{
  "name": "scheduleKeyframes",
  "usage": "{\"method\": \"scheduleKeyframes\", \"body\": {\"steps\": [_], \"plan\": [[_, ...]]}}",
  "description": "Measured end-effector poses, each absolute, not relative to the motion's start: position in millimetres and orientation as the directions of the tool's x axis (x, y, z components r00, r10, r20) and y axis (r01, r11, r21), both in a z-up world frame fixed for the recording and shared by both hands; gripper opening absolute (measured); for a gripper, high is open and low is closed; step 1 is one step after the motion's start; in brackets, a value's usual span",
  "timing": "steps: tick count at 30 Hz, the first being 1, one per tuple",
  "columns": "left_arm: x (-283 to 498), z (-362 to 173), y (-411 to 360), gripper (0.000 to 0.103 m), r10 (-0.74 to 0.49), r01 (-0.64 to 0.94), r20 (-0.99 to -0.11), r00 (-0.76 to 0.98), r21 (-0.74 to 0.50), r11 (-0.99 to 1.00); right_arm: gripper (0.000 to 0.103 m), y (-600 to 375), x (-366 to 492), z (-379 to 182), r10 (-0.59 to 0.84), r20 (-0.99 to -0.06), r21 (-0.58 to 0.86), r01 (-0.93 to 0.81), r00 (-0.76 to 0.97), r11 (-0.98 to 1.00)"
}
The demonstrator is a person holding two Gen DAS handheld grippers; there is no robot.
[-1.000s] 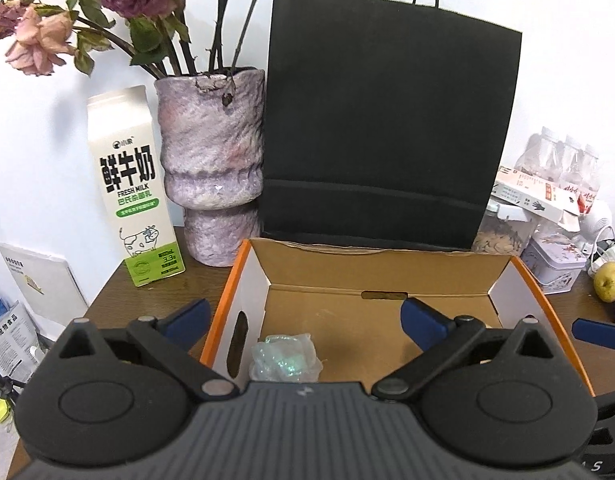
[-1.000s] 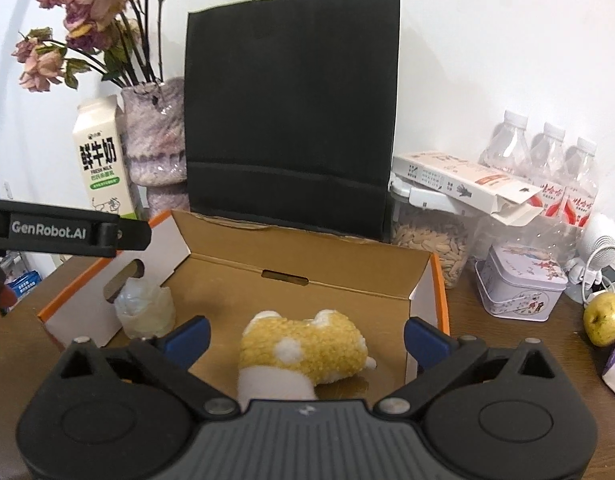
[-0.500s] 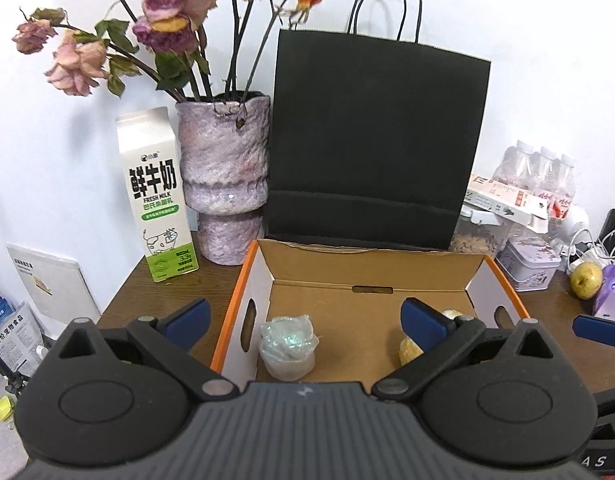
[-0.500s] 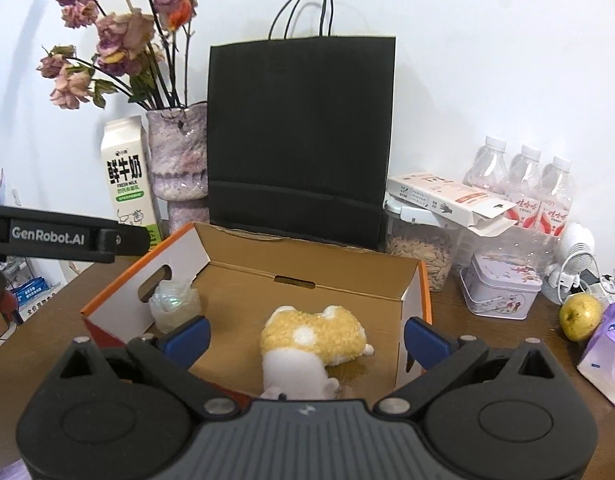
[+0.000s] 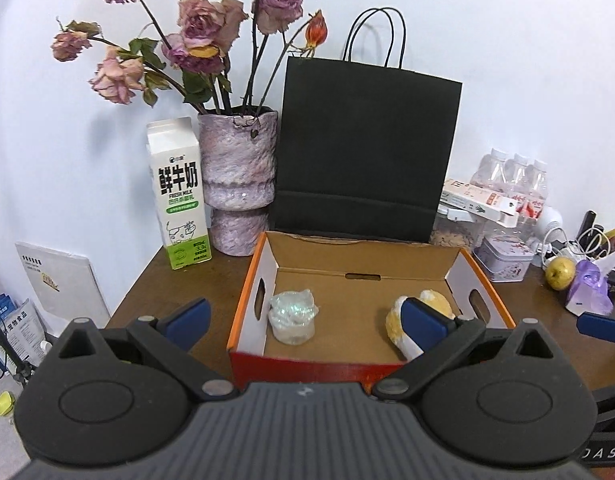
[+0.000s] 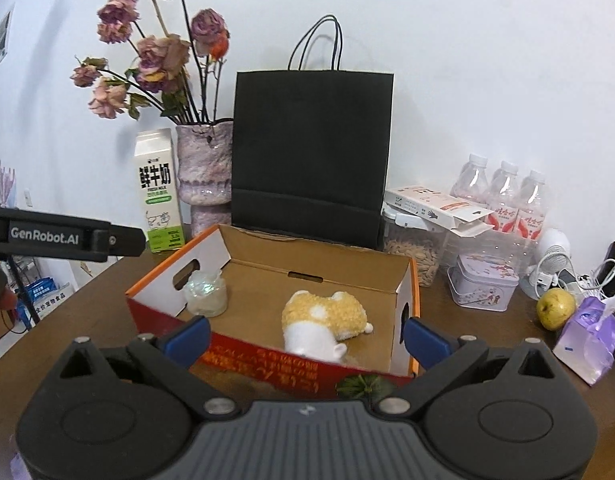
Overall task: Organize objects
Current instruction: 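Withdraw both grippers from the box back toward the remaining objects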
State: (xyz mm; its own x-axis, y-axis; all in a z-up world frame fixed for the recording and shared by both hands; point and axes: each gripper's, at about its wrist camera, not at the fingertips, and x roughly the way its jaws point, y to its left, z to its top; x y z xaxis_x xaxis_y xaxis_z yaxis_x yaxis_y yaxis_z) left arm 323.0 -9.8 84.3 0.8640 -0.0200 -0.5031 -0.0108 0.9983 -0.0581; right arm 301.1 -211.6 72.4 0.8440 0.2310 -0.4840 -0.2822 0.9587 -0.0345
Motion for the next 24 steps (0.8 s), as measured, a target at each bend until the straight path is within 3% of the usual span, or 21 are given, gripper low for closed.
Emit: {"method": "scheduleKeyframes", "body": {"steps": [24], "plan": [[199.3, 45.1, 36.4, 0.103, -0.03, -0.022, -0.481, 0.876, -0.103, 0.994, 0.103, -241.9, 165.0, 33.9, 0.195, -0.464, -0.06, -0.25, 0.864, 0.966]]}}
